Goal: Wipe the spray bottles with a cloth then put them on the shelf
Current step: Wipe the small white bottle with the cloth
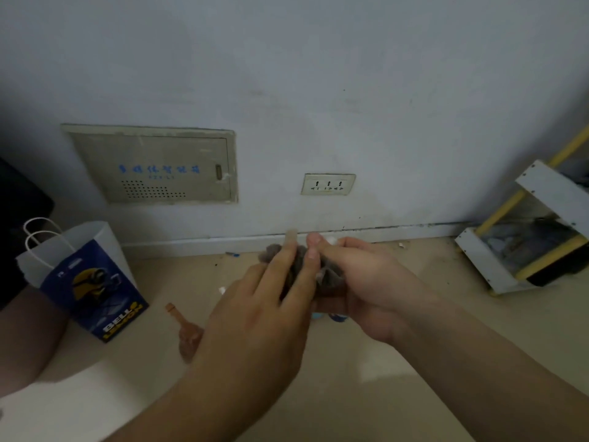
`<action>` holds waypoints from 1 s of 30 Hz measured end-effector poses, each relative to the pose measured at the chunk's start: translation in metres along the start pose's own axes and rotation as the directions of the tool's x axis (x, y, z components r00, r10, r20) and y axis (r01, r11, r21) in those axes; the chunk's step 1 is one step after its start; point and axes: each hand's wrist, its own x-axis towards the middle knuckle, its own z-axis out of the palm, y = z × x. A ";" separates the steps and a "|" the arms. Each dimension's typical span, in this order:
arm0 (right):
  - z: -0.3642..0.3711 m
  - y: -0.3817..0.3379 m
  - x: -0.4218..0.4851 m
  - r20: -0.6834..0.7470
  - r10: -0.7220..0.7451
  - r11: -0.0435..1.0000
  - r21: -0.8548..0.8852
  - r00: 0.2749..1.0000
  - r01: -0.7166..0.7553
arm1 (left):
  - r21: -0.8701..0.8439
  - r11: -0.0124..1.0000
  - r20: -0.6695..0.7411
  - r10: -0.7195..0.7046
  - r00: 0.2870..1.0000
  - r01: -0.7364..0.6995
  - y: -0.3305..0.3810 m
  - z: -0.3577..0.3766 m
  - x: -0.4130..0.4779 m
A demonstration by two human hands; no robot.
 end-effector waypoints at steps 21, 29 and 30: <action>-0.017 -0.005 0.001 0.206 -0.121 0.990 -0.047 0.971 0.134 | -0.822 -0.254 0.551 -0.581 0.598 0.510 -0.011 -0.031 0.016; -0.013 0.004 0.001 0.198 -0.116 0.986 -0.092 0.973 0.137 | -0.825 0.404 0.163 -0.502 0.850 0.396 0.000 -0.026 0.010; -0.011 0.006 0.000 0.179 -0.099 0.990 -0.077 0.979 0.114 | -0.662 0.695 0.003 -0.372 0.928 0.281 0.003 -0.019 0.006</action>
